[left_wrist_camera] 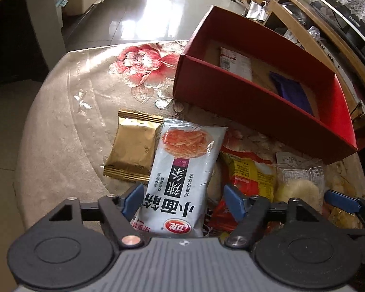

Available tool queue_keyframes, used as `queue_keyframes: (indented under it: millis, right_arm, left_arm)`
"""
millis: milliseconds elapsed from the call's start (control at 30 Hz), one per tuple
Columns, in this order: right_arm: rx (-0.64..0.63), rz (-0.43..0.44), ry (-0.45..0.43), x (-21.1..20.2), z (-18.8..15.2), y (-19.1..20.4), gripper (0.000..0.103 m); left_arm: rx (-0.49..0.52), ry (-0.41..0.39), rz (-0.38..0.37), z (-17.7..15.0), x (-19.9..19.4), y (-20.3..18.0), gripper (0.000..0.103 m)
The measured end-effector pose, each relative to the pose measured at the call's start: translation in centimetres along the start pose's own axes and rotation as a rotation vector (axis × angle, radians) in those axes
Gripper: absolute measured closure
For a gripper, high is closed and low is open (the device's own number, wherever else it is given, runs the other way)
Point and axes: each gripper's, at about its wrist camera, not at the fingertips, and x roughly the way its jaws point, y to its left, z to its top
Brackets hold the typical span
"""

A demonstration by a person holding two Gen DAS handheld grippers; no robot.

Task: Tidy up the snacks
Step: 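Grasp the silver noodle-snack bag with the left gripper while the right grasps the wrapped bun, then lift the silver bag and wrapped bun and carry them toward the red box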

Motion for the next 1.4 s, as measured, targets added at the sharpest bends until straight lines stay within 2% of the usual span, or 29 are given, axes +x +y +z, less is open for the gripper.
queue_keyframes:
  millis: [33,100,133,167,267,400,533,633,667,733,800,967,1133,1267,1400]
  right_arm:
    - [-0.014,-0.018,0.005,0.6,0.0,0.1,0.007]
    - [-0.017,-0.035,0.027,1.5,0.1,0.0,0.019]
    - [0.004,-0.001,0.041,1.8,0.0,-0.2,0.030]
    - [0.024,0.025,0.053,1.8,0.0,-0.4,0.036]
    - [-0.013,-0.001,0.041,1.2,-0.3,0.0,0.037]
    - [-0.016,0.029,0.028,-0.4,-1.0,0.0,0.037]
    - [0.011,0.057,-0.011,-2.6,-1.6,-0.7,0.037]
    - [0.027,0.082,-0.028,-3.8,-2.2,-0.9,0.037]
    - [0.027,0.086,-0.032,-4.0,-2.4,-0.8,0.037]
    - [0.026,0.095,-0.031,-4.2,-2.6,-0.8,0.037]
    - [0.022,0.091,-0.023,-4.0,-2.8,-1.0,0.037]
    - [0.028,0.088,-0.019,-4.0,-2.7,-1.6,0.037]
    - [0.028,0.091,-0.032,-4.8,-3.2,-1.9,0.037]
    - [0.023,0.108,-0.042,-5.4,-3.7,-1.8,0.037]
    - [0.000,0.106,-0.019,-5.3,-4.7,-1.4,0.037]
  left_arm:
    - [-0.001,0.001,0.001,0.0,0.0,0.1,0.031]
    - [-0.001,0.003,0.003,0.0,0.1,0.2,0.031]
    - [-0.001,0.003,0.001,0.0,0.1,0.3,0.031]
    - [-0.001,0.002,-0.004,0.0,0.0,0.3,0.031]
    - [0.003,-0.008,-0.008,0.1,-0.2,0.2,0.031]
    - [0.002,-0.009,-0.003,0.1,-0.3,0.4,0.030]
    - [0.012,0.026,0.001,-0.2,0.6,0.5,0.029]
    - [-0.028,0.048,-0.015,-0.2,1.5,0.6,0.029]
    - [-0.034,0.043,-0.014,-0.2,1.5,0.5,0.032]
    - [-0.036,0.042,-0.028,-0.2,1.3,0.3,0.048]
    - [-0.043,0.041,-0.042,-0.6,0.8,0.1,0.053]
    - [-0.025,0.021,-0.024,-2.3,0.0,0.0,0.057]
    - [-0.023,0.012,-0.042,-3.8,-1.5,0.4,0.058]
    - [0.019,0.012,-0.059,-6.0,-3.1,0.5,0.058]
    - [0.069,0.013,-0.035,-8.0,-3.7,0.4,0.058]
